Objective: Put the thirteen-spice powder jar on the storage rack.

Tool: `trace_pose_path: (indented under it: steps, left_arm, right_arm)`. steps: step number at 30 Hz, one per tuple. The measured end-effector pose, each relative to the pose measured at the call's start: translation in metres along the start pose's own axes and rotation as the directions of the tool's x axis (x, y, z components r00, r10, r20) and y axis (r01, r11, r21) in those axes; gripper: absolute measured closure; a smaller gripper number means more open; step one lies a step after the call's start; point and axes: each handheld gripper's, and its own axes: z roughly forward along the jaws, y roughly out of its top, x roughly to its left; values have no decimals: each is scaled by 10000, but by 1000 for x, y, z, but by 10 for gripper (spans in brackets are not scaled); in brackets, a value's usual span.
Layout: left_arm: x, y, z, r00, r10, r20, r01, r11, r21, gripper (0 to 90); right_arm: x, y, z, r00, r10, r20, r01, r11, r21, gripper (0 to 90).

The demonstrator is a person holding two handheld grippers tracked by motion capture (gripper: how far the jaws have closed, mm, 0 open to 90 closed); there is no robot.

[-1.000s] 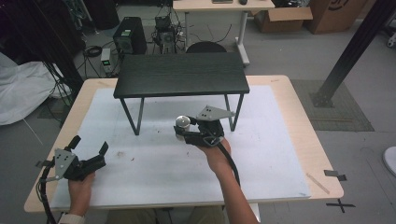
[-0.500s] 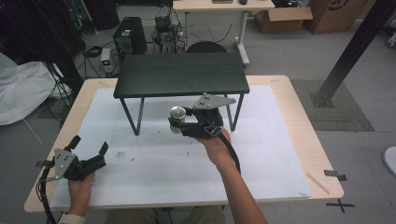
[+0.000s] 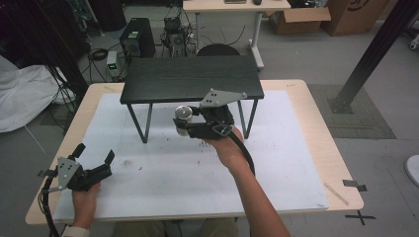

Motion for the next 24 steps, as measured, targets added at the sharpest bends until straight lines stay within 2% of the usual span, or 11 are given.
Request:
trace_pose_path:
  steps: [12, 24]
  left_arm:
    - [0, 0, 0, 10000, -10, -3, 10, 10000, -5, 5]
    - [0, 0, 0, 10000, -13, -1, 13, 10000, -5, 4]
  right_arm:
    - [0, 26, 2, 9993, -299, -232, 299, 9995, 29, 490]
    - [-2, 46, 3, 9986, -402, -345, 399, 9992, -99, 490]
